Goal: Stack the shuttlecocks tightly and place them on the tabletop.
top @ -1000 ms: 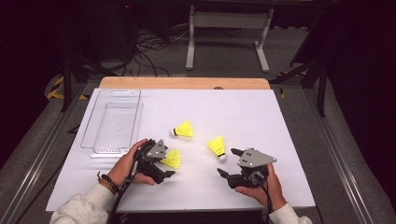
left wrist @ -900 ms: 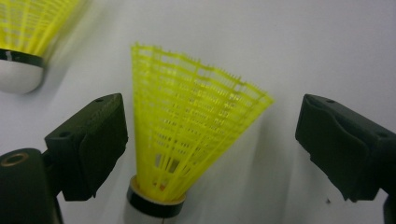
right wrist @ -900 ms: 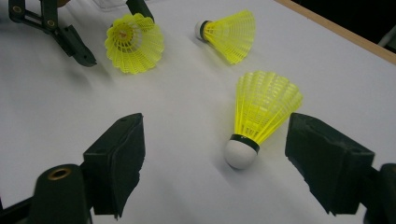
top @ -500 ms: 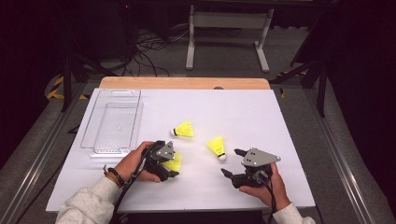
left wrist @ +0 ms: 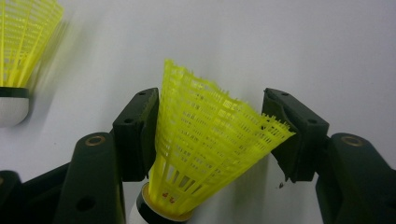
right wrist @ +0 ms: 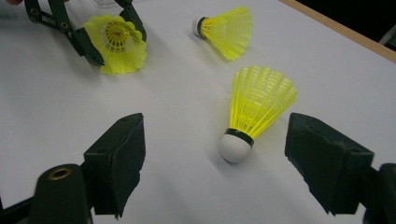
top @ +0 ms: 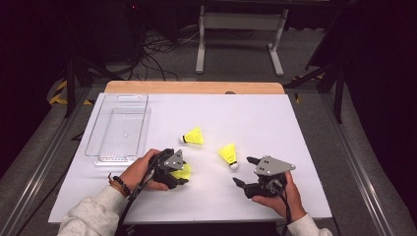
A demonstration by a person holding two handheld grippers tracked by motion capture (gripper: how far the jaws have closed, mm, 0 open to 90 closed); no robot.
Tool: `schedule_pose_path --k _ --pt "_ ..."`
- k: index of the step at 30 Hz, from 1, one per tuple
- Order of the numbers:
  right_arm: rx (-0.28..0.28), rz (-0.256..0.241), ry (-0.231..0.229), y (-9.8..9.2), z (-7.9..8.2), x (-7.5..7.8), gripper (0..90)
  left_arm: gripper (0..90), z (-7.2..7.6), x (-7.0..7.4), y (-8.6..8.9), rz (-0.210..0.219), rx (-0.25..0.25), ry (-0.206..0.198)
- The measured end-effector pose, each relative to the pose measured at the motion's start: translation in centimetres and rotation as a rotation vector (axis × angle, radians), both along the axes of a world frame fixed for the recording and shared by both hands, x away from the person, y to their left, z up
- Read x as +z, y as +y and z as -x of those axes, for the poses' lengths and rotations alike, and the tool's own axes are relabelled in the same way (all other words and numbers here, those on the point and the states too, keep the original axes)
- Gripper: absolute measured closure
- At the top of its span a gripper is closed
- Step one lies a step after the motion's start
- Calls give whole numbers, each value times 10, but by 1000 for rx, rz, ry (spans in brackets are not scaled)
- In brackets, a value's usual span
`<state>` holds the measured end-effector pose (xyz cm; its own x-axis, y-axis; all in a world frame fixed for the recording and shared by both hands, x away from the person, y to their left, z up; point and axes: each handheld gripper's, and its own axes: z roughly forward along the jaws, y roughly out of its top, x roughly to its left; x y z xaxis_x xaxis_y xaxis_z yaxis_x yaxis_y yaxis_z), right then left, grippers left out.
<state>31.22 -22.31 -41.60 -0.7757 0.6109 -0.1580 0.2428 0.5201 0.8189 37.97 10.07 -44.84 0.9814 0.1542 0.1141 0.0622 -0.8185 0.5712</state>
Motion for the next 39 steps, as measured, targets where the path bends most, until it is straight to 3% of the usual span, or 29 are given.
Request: schedule_pose_path --k 5,7,9,12,14,19,21,25,28,34,39 --pt "1 0 2 0 0 0 212 323 0 2 -5 41 8 13" --pt "4 3 8 1 0 0 212 189 0 3 -4 41 22 3" --pt "10 4 9 0 0 -1 214 132 -3 4 2 55 16 21" --pt "13 0 13 -1 -1 -1 214 93 -6 5 8 38 18 36" --pt "14 -3 14 -1 -1 -1 214 78 -7 4 11 -7 15 33" --pt "14 -4 18 -1 -1 -1 214 160 -8 4 15 -53 20 22" --pt "19 -4 21 0 -2 -2 214 262 -7 4 16 -89 8 4" --pt "25 1 26 0 -2 -3 215 466 -5 3 15 -103 -16 -11" --pt "29 4 29 1 -2 -3 215 517 -3 3 13 -131 -51 -48" --pt "32 2 31 1 -2 -3 216 561 2 8 13 -102 -75 -65" --pt "35 -3 31 1 -1 -3 216 577 8 11 9 -120 -111 -75"
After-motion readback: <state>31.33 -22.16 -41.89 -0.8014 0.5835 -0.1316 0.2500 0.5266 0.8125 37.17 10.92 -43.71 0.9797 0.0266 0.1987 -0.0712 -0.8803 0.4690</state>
